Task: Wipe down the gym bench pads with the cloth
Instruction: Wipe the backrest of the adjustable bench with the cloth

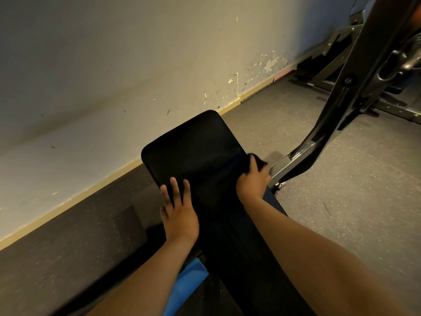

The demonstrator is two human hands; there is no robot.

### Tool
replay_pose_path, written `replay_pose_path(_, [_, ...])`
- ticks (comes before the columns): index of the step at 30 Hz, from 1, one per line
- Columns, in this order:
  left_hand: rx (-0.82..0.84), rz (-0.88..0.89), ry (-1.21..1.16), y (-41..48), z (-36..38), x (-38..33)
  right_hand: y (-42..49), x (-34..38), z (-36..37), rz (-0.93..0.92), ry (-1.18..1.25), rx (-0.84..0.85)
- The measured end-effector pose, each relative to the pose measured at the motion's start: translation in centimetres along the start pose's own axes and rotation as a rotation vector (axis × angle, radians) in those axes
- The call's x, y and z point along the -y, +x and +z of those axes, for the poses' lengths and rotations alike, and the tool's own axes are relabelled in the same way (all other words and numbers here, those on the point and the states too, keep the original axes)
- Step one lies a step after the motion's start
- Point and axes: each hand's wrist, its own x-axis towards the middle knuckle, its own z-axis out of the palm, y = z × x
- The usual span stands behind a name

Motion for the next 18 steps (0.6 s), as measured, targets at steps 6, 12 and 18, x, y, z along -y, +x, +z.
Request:
replay_pose_path(6, [0.006,0.001,-0.012,0.0,-0.1,0.1,-1.7,-2.0,-0.9,0.188,0.094,-0.054])
replay_pose_path(12, [0.005,0.033,-0.011,0.0,0.1,0.5,-1.1,5.9,1.8,-0.344,-0.163,0.215])
replay_pose_path(18, [0.023,0.038,-0.029,0.1,0.1,0.7,-3.0,2.3,2.6,-0.448,-0.239,0.078])
